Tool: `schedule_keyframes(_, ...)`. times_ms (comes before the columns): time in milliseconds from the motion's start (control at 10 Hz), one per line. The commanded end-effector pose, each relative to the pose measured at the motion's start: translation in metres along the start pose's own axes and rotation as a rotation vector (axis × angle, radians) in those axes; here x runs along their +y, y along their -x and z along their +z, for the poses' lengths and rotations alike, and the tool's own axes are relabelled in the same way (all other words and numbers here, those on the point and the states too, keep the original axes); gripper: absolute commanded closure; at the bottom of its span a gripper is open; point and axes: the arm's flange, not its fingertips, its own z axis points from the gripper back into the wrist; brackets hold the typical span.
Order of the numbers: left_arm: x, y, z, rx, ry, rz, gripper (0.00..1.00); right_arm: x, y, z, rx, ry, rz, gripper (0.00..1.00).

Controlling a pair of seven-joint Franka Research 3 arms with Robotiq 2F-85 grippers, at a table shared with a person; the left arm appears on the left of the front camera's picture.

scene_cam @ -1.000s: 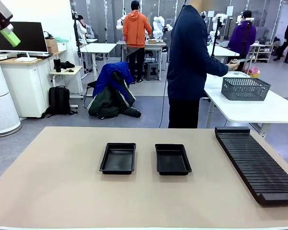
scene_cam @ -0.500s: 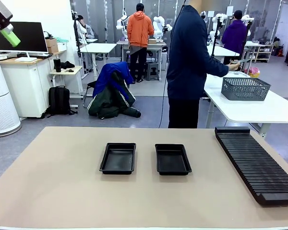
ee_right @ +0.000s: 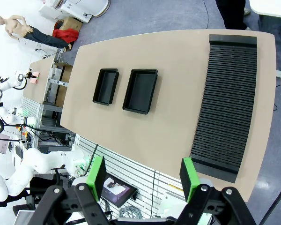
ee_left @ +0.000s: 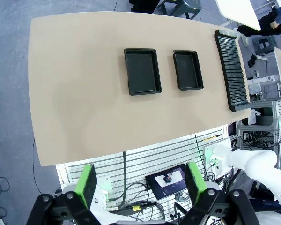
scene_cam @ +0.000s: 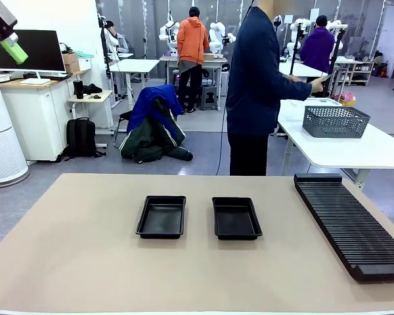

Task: Inspect and transfer BCBs to ESD trays.
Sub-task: Pick up the Blank PCB from the PCB Rack and place it in the left ESD tray.

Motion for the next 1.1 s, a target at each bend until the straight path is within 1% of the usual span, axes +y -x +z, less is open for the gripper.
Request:
schedule_keyframes(0, 0.0005, 0.0008, -0.0004, -0.007, -0.001, 0.001, 0.0, 0.0016, 0.002, -0.0006, 0.0, -0.006, 0.004, 0.15)
schedule_keyframes(1000, 0.0005, 0.0008, -0.0004, -0.007, -0.001, 0.001, 0.0, 0.0016, 0.002, -0.0006, 0.0, -0.006, 0.004, 0.15)
